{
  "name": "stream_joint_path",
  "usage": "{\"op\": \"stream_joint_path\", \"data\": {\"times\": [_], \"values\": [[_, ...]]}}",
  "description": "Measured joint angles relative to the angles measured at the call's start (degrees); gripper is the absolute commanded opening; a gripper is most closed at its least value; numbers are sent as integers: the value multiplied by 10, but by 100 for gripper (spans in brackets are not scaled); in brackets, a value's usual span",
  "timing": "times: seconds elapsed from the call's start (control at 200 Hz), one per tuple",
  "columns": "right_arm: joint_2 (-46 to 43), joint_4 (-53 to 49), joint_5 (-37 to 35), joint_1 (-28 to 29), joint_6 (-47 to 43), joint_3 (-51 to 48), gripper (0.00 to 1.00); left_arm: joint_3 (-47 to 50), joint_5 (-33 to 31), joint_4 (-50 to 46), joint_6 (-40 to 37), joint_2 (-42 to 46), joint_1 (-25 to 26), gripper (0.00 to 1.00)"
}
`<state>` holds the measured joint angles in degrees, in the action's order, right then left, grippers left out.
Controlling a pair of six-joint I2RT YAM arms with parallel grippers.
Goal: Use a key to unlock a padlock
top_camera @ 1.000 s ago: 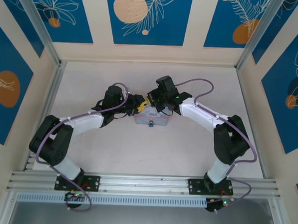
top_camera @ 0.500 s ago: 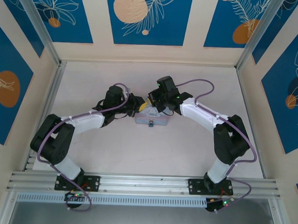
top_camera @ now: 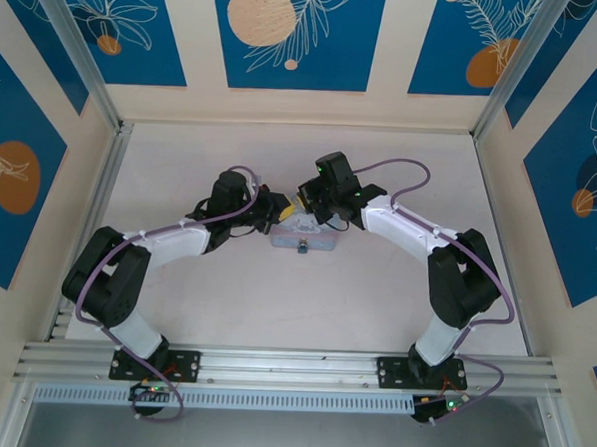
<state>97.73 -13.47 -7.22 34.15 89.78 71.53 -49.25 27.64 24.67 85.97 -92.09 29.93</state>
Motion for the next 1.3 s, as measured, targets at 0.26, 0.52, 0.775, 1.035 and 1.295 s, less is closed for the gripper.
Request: {"op": "stream_joint_path", "data": {"times": [0.26, 0.52, 0.775, 1.035, 1.295], "values": [[-1, 5, 0, -5, 4, -19, 5, 0, -11, 0, -10, 0, 0, 0], [-11, 13, 2, -7, 4, -25, 0, -1, -20, -27, -32, 9, 0, 16], [-22, 37, 9, -8, 4, -46, 0, -11, -26, -41, -43, 14, 1, 36], [-23, 58, 17, 0, 4, -48, 0, -16, -26, -41, -40, 12, 4, 34], [-23, 68, 20, 4, 7, -50, 0, -17, -26, -41, -38, 12, 9, 29]]}}
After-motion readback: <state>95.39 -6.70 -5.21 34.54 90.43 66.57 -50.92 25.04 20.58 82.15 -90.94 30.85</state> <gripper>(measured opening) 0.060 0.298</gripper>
